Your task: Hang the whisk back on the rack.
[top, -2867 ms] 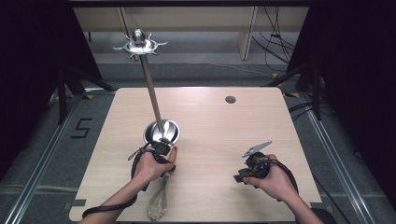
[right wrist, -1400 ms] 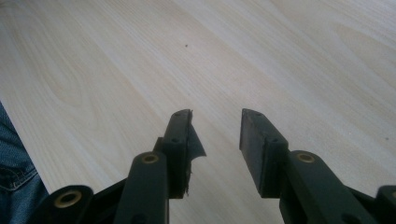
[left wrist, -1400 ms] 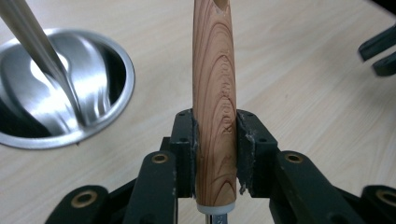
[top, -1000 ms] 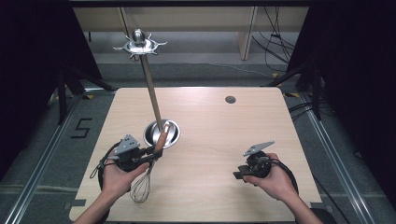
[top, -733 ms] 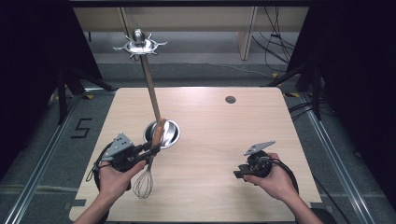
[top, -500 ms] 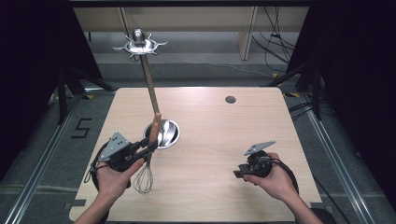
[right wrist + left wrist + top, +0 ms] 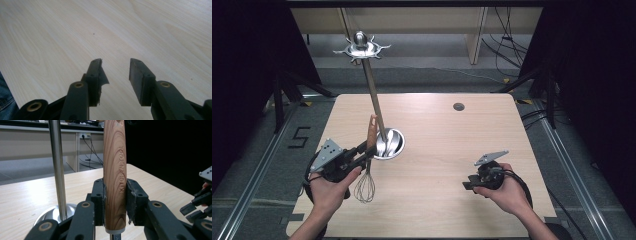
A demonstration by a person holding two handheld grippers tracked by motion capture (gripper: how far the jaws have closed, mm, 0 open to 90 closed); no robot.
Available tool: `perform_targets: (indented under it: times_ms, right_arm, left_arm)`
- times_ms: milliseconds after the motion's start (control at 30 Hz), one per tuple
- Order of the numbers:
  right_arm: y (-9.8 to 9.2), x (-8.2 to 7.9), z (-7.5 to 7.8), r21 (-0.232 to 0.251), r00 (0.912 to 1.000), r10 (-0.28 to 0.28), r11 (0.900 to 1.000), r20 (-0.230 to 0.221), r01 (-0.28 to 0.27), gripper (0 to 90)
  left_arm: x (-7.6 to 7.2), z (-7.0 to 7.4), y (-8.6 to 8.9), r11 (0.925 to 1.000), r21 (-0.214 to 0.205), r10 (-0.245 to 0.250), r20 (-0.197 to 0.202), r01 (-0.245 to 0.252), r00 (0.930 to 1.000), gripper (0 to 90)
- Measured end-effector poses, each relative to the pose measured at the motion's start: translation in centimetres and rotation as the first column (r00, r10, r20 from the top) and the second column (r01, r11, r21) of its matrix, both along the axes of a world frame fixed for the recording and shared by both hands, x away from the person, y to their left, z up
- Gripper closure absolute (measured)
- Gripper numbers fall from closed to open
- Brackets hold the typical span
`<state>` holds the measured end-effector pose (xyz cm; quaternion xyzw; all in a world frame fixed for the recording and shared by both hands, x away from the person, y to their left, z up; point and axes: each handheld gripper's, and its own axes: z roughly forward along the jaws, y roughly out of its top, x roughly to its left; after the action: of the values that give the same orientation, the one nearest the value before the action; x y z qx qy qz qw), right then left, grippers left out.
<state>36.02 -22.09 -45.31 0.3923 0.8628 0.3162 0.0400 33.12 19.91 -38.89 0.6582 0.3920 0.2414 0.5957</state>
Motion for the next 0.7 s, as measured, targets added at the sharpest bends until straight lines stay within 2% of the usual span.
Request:
perform_targets:
  times_ms: [200,267,467,500,700]
  right_arm:
    - [0.0,0.0,0.0,0.000,1.0000,-0.001,1.0000,-0.001,0.001,62.4]
    - [0.0,0.0,0.1,-0.014,1.0000,0.004,0.9999,-0.007,-0.004,62.3]
    - [0.0,0.0,0.0,-0.010,0.9999,0.003,0.9999,-0.011,-0.003,61.9]
    - [0.0,0.0,0.0,0.002,1.0000,-0.003,1.0000,-0.007,0.003,61.7]
    - [0.1,0.0,0.0,-0.013,0.9999,0.003,0.9999,-0.015,-0.003,61.5]
  left_arm:
    - [-0.1,0.9,0.2,0.9999,-0.013,0.008,0.007,-0.008,0.9999,69.6]
    - [-0.1,1.0,0.3,0.9999,-0.014,0.008,0.012,-0.008,0.9999,69.6]
    - [0.0,1.7,0.7,0.9995,-0.022,0.024,0.025,-0.023,0.9994,69.6]
    - [0.0,1.9,0.8,0.9993,-0.027,0.026,0.028,-0.025,0.9993,69.6]
    - [0.1,2.5,0.9,0.9993,-0.028,0.028,0.036,-0.027,0.9990,69.6]
